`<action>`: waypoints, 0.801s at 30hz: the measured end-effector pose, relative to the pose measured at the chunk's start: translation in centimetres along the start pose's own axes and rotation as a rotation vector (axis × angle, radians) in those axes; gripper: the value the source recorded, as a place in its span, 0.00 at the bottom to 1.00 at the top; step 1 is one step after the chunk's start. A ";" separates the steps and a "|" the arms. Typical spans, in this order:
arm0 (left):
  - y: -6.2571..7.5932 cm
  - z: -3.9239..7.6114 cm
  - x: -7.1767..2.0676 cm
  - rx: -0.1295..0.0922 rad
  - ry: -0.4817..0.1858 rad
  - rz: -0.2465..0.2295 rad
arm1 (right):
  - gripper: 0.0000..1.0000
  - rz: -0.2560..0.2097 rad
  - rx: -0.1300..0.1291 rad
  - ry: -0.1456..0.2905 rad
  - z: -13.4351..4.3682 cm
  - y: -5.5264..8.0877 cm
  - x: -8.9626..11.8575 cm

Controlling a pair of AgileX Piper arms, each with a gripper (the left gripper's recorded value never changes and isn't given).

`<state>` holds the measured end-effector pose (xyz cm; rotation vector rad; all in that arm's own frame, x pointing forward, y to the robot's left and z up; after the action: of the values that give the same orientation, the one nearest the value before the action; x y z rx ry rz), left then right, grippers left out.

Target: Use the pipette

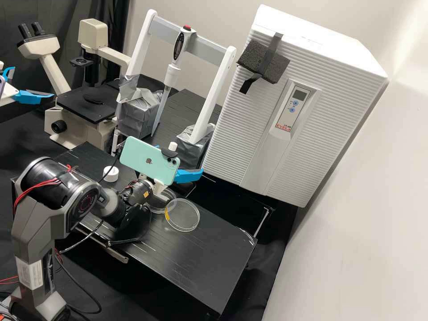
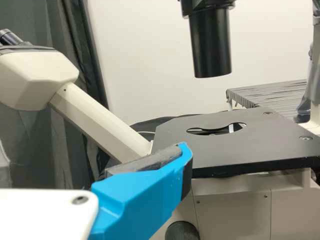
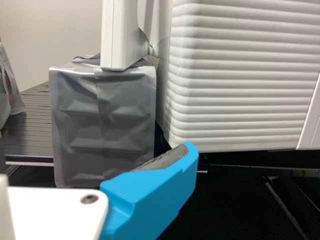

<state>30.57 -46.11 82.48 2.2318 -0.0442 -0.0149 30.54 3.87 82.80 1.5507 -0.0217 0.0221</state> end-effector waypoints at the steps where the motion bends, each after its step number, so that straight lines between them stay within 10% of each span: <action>1: 0.0 0.0 0.00 0.000 0.000 0.000 | 1.00 0.000 0.000 0.000 0.0 0.0 0.0; 18: 1.5 0.4 -0.53 0.012 -0.027 0.047 | 1.00 0.000 0.000 0.000 0.0 0.0 0.0; 24: 2.7 2.2 -1.12 -0.059 -0.090 0.084 | 1.00 0.000 0.000 0.000 0.0 0.0 0.0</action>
<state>29.31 -49.44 83.26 2.1672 -0.1850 -0.0701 30.54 3.87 82.80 1.5507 -0.0217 0.0221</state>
